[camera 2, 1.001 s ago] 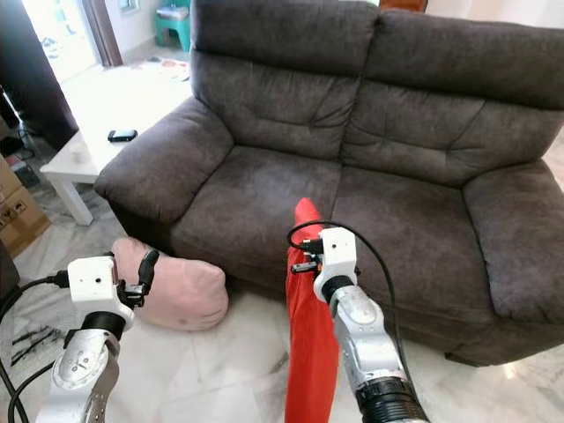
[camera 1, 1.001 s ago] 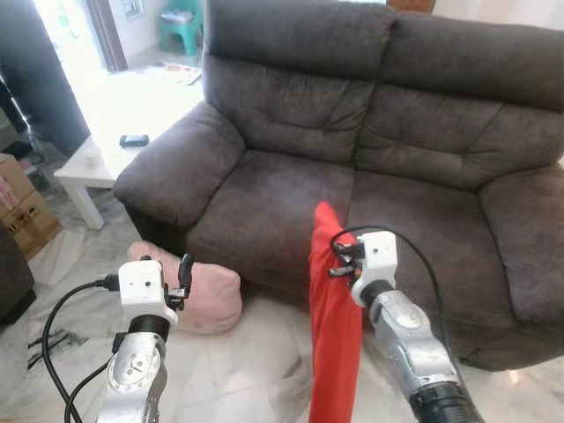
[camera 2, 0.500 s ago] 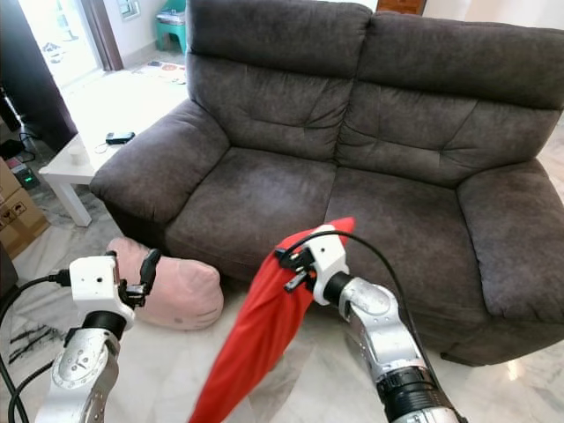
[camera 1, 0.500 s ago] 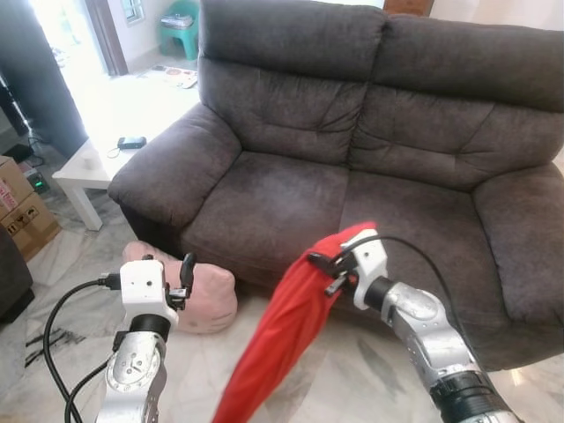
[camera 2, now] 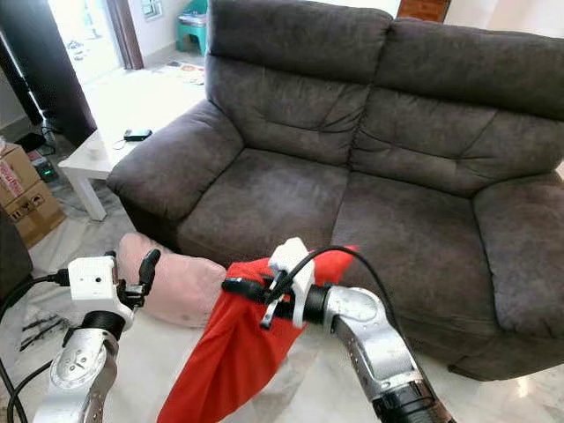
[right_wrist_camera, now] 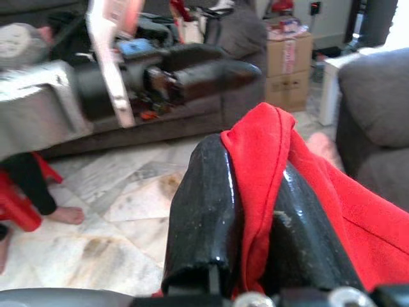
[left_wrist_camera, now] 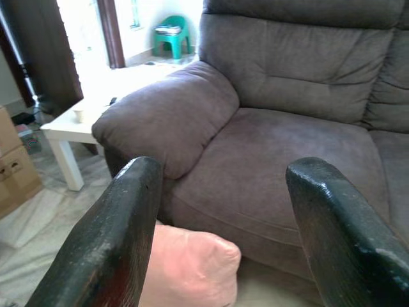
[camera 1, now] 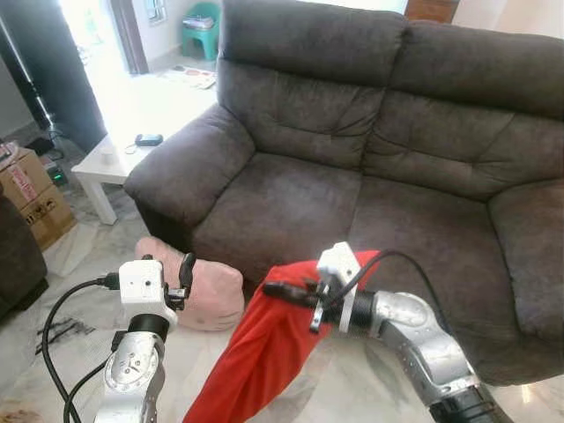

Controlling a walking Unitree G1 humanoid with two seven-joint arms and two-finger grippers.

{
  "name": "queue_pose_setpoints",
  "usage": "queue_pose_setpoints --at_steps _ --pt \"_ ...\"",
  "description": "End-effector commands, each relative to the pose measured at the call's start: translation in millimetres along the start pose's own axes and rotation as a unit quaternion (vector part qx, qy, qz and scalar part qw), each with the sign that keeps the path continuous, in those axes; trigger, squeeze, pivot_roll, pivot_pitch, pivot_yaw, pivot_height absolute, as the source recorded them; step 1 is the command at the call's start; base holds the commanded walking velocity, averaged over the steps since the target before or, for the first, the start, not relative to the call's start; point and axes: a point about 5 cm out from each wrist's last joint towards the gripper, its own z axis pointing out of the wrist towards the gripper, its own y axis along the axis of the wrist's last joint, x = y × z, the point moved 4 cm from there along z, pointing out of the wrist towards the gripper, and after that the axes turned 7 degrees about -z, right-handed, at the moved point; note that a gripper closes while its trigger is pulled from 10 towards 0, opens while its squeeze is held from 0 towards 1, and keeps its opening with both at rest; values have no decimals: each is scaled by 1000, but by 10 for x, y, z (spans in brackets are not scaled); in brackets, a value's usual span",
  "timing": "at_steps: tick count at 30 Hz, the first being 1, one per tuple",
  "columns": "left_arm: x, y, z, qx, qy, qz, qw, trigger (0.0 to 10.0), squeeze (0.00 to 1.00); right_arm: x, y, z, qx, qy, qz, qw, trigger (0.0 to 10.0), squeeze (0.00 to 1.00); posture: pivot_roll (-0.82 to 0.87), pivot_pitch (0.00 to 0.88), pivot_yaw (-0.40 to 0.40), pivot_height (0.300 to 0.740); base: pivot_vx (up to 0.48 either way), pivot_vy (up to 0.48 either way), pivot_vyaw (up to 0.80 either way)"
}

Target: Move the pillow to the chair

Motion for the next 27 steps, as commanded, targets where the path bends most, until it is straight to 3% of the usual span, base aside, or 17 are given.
queue_pose_setpoints --at_steps 1,5,6,7,10,12,14,17,22,27 --pt "-30 -37 10 11 -6 -8 1000 10000 0 106 351 60 -63 37 -37 997 10000 0 81 0 -40 740 0 0 0" --pt "-35 -43 11 12 -6 -8 1000 10000 0 79 314 98 -50 21 -60 997 10000 0 81 0 -42 740 0 0 0" --pt "-35 -44 13 12 -6 -8 1000 10000 0 17 282 109 -37 1 -66 997 10000 0 83 0 -45 740 0 0 0" --pt "-32 -45 14 12 -5 -7 1000 10000 0 -170 187 124 2 -59 -82 995 10000 0 83 0 -45 740 0 0 0" --pt "-31 -46 17 12 -4 -7 1000 10000 0 -390 129 112 27 -133 -90 987 10000 0 82 0 -47 740 0 0 0" --pt "-32 -51 17 13 -3 -7 1000 10000 0 -555 97 71 38 -189 -75 978 10000 0 83 0 -48 740 0 0 0" --pt "-32 -54 17 13 -2 -7 1000 10000 0 -774 97 -12 44 -270 -63 960 10000 0 83 0 -48 740 0 0 0" --pt "-33 -56 18 13 -2 -7 1000 10000 0 -890 70 -78 51 -314 -58 946 10000 0 82 0 -49 740 0 0 0" --pt "-32 -56 20 13 -1 -6 1000 10000 0 -1094 -184 -307 111 -390 -43 913 10000 0 82 0 -49 740 0 0 0" --pt "-27 -54 23 13 0 -6 1000 10000 0 -1196 -351 -521 171 -415 -71 891 10000 0 83 0 -48 740 0 0 0"
